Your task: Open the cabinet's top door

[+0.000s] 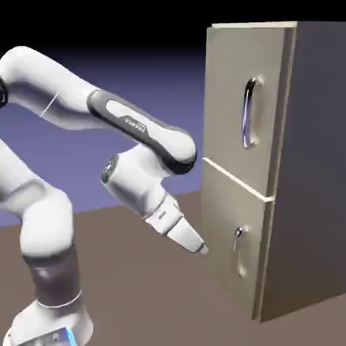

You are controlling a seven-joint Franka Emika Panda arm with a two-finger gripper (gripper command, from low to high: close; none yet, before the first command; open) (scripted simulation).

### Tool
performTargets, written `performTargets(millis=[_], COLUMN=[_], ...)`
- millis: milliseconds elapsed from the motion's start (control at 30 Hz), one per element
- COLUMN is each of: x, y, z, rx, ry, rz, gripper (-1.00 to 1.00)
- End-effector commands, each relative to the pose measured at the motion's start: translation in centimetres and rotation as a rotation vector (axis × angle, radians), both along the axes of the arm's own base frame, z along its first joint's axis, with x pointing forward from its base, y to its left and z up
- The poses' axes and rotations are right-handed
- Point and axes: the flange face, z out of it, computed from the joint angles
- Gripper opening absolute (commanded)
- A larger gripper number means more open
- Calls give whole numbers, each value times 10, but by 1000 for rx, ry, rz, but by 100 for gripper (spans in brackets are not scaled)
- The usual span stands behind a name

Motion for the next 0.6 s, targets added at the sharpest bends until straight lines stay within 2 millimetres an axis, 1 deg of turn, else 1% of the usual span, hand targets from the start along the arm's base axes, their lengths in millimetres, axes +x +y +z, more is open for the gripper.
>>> performTargets(millis=[0, 300, 567], x=[3, 25, 37], y=[-5, -43, -70], z=[6, 62, 116], rx=[-24, -243, -444], ry=[-15, -139, -228], rz=[21, 202, 353], gripper=[100, 100, 100])
